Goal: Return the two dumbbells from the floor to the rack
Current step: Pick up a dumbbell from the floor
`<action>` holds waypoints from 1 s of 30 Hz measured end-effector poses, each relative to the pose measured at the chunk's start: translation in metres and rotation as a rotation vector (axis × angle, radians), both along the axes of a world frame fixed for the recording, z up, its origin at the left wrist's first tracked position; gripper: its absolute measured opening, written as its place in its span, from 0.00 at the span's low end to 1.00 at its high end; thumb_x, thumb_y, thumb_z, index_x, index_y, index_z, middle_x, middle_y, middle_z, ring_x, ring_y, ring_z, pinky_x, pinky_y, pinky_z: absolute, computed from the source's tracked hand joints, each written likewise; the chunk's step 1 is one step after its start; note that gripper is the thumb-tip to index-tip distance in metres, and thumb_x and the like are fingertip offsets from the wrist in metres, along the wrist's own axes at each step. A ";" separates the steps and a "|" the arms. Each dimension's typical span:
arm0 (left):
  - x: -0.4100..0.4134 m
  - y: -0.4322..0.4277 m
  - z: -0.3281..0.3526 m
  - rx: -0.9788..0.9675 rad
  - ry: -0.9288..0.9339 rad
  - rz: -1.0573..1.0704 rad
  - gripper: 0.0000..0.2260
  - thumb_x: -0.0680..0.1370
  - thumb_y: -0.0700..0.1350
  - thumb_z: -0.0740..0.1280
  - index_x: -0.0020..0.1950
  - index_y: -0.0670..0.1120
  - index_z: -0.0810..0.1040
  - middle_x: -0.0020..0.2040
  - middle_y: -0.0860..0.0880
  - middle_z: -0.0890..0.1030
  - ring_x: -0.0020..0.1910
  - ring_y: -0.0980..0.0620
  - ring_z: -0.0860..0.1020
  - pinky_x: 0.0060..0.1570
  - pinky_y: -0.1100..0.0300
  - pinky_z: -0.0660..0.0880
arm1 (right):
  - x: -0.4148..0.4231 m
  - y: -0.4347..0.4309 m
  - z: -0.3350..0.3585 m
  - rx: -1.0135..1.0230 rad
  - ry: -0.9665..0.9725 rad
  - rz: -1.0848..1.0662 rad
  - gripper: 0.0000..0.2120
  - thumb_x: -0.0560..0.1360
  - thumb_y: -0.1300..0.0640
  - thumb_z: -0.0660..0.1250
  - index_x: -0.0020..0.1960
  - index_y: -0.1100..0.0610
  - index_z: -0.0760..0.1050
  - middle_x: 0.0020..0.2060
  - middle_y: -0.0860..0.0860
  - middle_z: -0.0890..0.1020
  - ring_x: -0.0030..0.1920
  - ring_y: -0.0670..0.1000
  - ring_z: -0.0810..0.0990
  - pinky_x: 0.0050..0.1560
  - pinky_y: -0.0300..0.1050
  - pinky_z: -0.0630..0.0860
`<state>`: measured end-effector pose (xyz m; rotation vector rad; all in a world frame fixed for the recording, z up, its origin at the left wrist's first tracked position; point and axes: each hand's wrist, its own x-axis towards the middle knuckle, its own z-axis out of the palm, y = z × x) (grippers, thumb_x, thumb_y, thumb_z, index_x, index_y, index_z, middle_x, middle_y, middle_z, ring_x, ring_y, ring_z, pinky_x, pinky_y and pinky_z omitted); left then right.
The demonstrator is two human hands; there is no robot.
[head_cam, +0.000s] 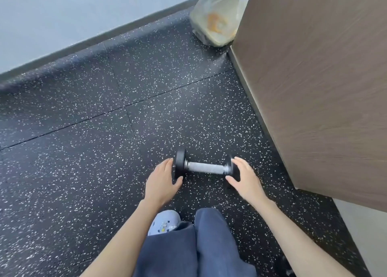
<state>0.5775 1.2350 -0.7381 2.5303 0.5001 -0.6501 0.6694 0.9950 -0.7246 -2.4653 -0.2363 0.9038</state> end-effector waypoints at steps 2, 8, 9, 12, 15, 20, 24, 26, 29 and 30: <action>0.005 -0.003 -0.018 -0.005 -0.002 0.032 0.29 0.77 0.54 0.63 0.73 0.42 0.60 0.72 0.46 0.66 0.70 0.48 0.64 0.66 0.54 0.63 | 0.004 0.001 -0.021 -0.002 -0.006 -0.059 0.28 0.74 0.55 0.67 0.71 0.57 0.62 0.71 0.50 0.64 0.71 0.49 0.61 0.70 0.44 0.57; 0.022 -0.012 -0.048 -0.076 -0.048 0.152 0.21 0.75 0.51 0.66 0.65 0.45 0.67 0.60 0.47 0.73 0.60 0.47 0.72 0.51 0.53 0.71 | 0.005 0.007 -0.053 0.045 -0.023 -0.197 0.29 0.74 0.59 0.68 0.71 0.59 0.61 0.71 0.50 0.63 0.69 0.48 0.64 0.67 0.39 0.58; 0.023 -0.013 -0.050 -0.103 -0.052 0.192 0.20 0.74 0.51 0.66 0.63 0.45 0.68 0.57 0.47 0.73 0.57 0.47 0.73 0.47 0.55 0.71 | 0.005 0.007 -0.056 0.054 -0.024 -0.216 0.29 0.74 0.60 0.68 0.72 0.59 0.61 0.71 0.50 0.63 0.69 0.48 0.63 0.66 0.38 0.57; 0.025 -0.018 -0.053 -0.152 -0.081 0.286 0.18 0.74 0.49 0.67 0.60 0.44 0.68 0.55 0.47 0.73 0.51 0.47 0.74 0.43 0.57 0.67 | 0.004 0.009 -0.062 0.078 -0.004 -0.321 0.34 0.73 0.61 0.69 0.74 0.59 0.56 0.72 0.52 0.63 0.70 0.51 0.62 0.67 0.39 0.56; 0.024 -0.020 -0.056 -0.178 -0.080 0.315 0.18 0.74 0.48 0.68 0.61 0.45 0.68 0.58 0.47 0.72 0.50 0.46 0.75 0.42 0.57 0.67 | 0.000 0.011 -0.066 0.101 0.073 -0.474 0.34 0.71 0.62 0.71 0.72 0.59 0.58 0.66 0.55 0.70 0.64 0.53 0.69 0.63 0.43 0.66; 0.025 -0.020 -0.060 -0.217 -0.069 0.342 0.22 0.73 0.47 0.69 0.64 0.45 0.67 0.60 0.47 0.73 0.53 0.46 0.75 0.45 0.58 0.67 | -0.007 0.010 -0.072 0.107 0.061 -0.551 0.24 0.69 0.63 0.71 0.62 0.58 0.68 0.49 0.52 0.76 0.50 0.53 0.76 0.45 0.41 0.69; 0.024 -0.018 -0.065 -0.228 -0.104 0.360 0.22 0.72 0.47 0.70 0.64 0.46 0.68 0.59 0.48 0.74 0.54 0.46 0.75 0.47 0.57 0.68 | -0.008 0.010 -0.075 0.111 0.034 -0.557 0.24 0.70 0.60 0.70 0.63 0.56 0.67 0.49 0.52 0.76 0.49 0.53 0.75 0.48 0.46 0.73; 0.024 -0.017 -0.068 -0.235 -0.130 0.362 0.21 0.72 0.48 0.70 0.63 0.47 0.69 0.57 0.49 0.75 0.52 0.48 0.75 0.46 0.57 0.68 | -0.010 0.012 -0.076 0.110 0.008 -0.577 0.24 0.71 0.59 0.69 0.64 0.56 0.66 0.49 0.51 0.75 0.48 0.53 0.74 0.47 0.45 0.71; 0.023 -0.016 -0.071 -0.251 -0.174 0.369 0.20 0.72 0.48 0.69 0.62 0.48 0.69 0.55 0.52 0.74 0.49 0.51 0.74 0.46 0.57 0.68 | -0.016 0.016 -0.077 0.118 -0.053 -0.625 0.23 0.72 0.58 0.67 0.65 0.55 0.65 0.47 0.50 0.75 0.47 0.52 0.73 0.46 0.44 0.70; 0.023 -0.016 -0.072 -0.257 -0.191 0.375 0.20 0.73 0.48 0.69 0.62 0.48 0.69 0.55 0.52 0.73 0.49 0.53 0.73 0.45 0.58 0.67 | -0.017 0.018 -0.078 0.123 -0.072 -0.640 0.22 0.73 0.59 0.67 0.64 0.56 0.65 0.47 0.50 0.75 0.47 0.51 0.73 0.46 0.44 0.69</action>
